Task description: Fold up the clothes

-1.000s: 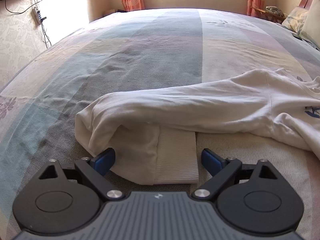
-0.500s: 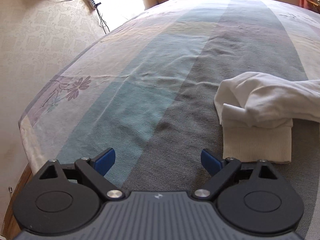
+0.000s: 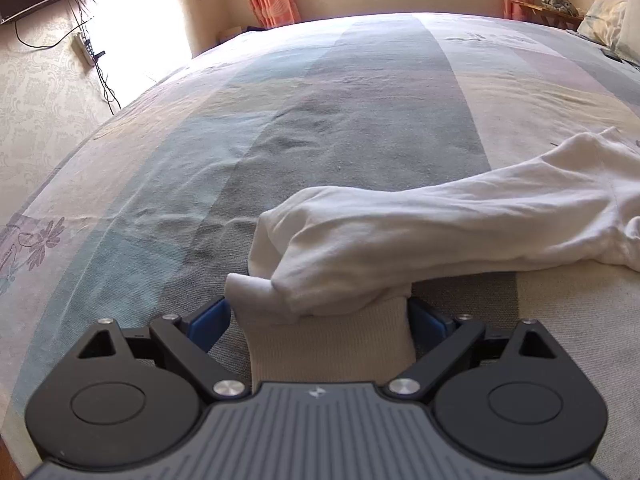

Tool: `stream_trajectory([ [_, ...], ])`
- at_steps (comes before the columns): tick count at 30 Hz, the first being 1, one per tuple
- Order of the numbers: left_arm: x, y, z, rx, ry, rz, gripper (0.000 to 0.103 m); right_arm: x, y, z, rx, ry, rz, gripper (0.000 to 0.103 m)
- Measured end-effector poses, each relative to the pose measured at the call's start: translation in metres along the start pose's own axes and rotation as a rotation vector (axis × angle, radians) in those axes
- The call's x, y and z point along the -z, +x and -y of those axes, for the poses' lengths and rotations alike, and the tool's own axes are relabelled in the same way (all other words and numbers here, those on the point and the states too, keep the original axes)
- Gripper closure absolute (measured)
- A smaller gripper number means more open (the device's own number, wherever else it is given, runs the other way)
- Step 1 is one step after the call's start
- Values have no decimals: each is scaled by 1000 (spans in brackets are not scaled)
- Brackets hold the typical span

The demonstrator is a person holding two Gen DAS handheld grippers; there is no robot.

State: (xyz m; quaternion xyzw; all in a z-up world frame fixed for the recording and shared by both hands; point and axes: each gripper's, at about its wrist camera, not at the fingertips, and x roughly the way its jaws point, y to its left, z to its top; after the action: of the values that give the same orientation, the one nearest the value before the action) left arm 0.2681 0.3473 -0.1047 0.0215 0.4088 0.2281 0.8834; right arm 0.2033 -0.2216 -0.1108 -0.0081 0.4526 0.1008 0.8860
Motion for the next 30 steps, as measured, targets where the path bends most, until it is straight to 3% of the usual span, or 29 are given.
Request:
stream_trajectory([
  [4, 0, 6, -44, -166, -20, -12, 9, -1, 1, -1, 5, -4, -8, 0],
  [8, -2, 18, -101, -325, -123, -73, 10, -1, 2, -2, 10, -11, -8, 0],
  [10, 0, 14, -120, -304, -182, -75, 11, -2, 2, -2, 13, -8, -12, 0],
  [13, 6, -1, -121, -176, -178, -30, 10, -3, 3, -4, 22, -5, -16, 0],
  [15, 5, -4, -104, -79, -98, -12, 10, -4, 3, -5, 31, -2, -18, 0],
  [17, 4, -1, -84, -45, -10, -7, 10, -4, 4, -6, 39, 0, -21, 0],
  [20, 0, 18, -54, -66, 113, -13, 10, -5, 5, -7, 49, 8, -24, 0],
  [23, -7, 29, -45, -103, 119, 30, 10, -4, 5, -7, 51, 13, -24, 0],
  [25, -14, 33, -59, -137, 42, 36, 9, -4, 5, -6, 51, 14, -22, 0],
  [28, -21, 33, -98, -261, -106, 59, 9, -5, 6, -7, 55, 17, -27, 0],
  [30, -23, 28, -124, -289, -193, 67, 9, -5, 6, -7, 57, 19, -28, 0],
])
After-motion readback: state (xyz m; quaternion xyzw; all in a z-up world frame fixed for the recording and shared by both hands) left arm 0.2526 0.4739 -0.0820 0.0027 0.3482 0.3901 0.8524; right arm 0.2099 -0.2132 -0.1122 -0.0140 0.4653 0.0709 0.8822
